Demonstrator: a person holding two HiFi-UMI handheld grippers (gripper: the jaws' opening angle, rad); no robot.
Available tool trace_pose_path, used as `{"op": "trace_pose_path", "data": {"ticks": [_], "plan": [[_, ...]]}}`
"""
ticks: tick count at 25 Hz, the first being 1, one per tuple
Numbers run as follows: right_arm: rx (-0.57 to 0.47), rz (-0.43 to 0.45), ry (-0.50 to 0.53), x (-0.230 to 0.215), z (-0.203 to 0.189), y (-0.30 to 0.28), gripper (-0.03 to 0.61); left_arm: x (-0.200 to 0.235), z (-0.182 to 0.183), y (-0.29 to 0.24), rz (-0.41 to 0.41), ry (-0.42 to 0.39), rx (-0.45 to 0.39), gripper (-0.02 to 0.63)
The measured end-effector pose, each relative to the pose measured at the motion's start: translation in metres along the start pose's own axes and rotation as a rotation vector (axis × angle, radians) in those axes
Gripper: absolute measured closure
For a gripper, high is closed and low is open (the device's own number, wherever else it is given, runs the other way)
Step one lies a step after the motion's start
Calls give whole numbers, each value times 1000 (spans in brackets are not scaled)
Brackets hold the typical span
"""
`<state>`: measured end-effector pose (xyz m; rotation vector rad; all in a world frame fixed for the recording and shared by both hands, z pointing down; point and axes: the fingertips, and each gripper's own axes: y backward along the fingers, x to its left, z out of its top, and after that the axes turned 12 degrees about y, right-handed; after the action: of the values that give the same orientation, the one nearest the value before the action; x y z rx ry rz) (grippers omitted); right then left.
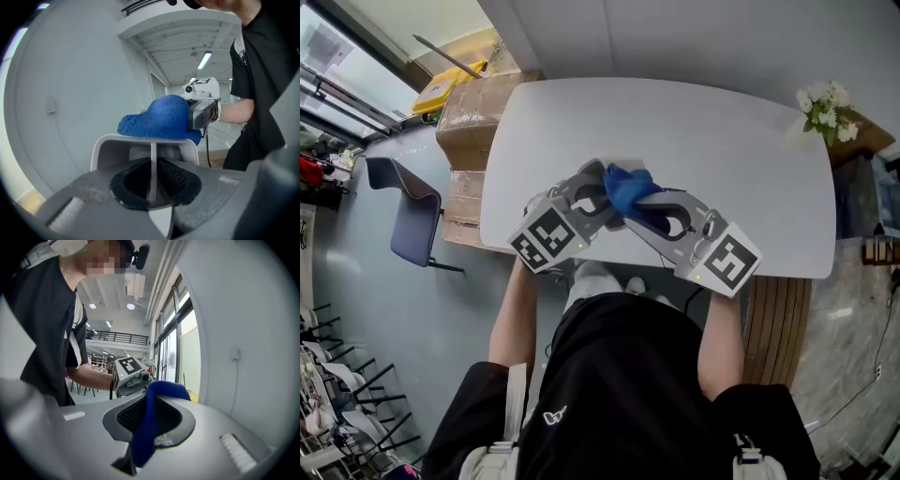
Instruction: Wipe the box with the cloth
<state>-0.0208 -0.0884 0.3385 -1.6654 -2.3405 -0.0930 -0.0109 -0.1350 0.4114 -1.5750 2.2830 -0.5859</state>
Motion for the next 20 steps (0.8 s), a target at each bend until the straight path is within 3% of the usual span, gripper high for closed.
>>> {"op": "trace_pose_path", "data": {"ticks": [4,9,20], "plan": [[-22,0,4,-2,8,0,526,-16,2,-3,-56,-75,38,566],[-36,-5,3,-9,12,0,526,-34,-8,-3,-147,-73,68,565],[-64,44,-10,-21,13,10,526,-77,6,13,-359,-103,0,561]]}}
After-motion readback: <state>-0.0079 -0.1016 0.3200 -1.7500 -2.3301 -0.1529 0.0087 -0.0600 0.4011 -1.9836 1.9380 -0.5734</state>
